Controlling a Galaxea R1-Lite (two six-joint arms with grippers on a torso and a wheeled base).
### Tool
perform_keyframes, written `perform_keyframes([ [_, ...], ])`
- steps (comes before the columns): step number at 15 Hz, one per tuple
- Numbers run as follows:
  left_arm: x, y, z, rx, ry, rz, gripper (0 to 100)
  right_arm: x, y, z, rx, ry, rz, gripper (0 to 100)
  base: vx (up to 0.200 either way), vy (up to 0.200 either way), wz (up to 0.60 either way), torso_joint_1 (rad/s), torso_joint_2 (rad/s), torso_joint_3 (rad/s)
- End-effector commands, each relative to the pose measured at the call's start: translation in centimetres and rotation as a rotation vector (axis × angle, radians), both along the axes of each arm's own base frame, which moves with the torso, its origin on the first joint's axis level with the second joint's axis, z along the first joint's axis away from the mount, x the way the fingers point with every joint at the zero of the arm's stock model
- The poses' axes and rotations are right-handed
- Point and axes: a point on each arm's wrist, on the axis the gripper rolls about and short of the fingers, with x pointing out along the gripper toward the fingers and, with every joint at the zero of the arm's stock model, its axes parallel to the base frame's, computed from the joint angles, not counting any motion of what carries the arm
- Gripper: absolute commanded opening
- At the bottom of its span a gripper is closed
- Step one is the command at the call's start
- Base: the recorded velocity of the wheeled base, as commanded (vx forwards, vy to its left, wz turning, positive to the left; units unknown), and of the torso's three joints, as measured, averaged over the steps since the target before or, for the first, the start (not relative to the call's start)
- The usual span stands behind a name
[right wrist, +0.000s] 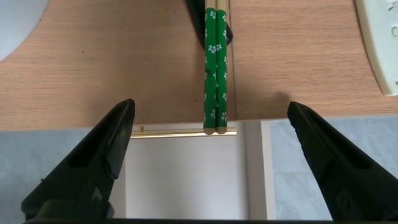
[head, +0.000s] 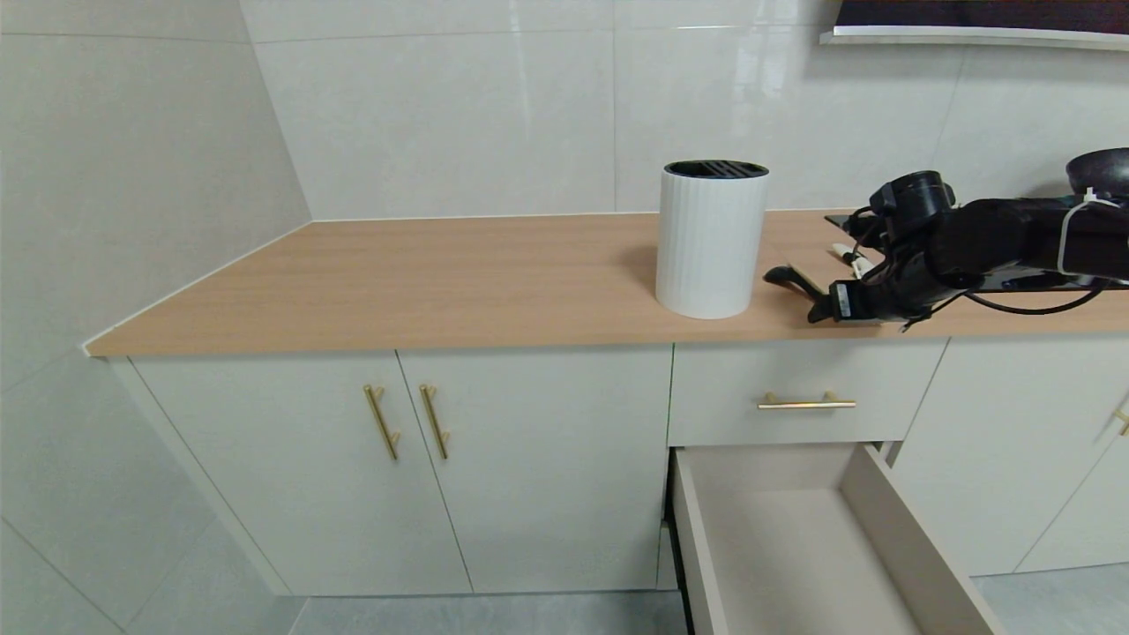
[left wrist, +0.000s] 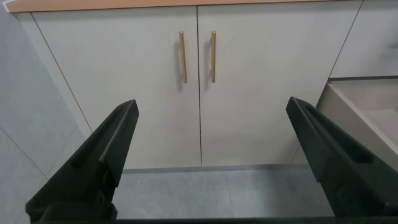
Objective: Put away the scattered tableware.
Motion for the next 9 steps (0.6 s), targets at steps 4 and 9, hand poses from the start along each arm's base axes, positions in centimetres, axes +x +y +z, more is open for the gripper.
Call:
perform_keyframes([
  [4, 0.0, 0.0, 0.0, 0.0, 0.0, 0.0, 100, 0.02, 0.02, -0.05, -0.005, 0.002, 0.005, 0, 0.0, 0.0, 0.0, 0.0, 0.0, 0.0],
  [9, 0.0, 0.0, 0.0, 0.0, 0.0, 0.0, 100, -0.03, 0.01, 0.11, -0.015, -0.004, 0.011, 0, 0.0, 0.0, 0.0, 0.0, 0.0, 0.0],
])
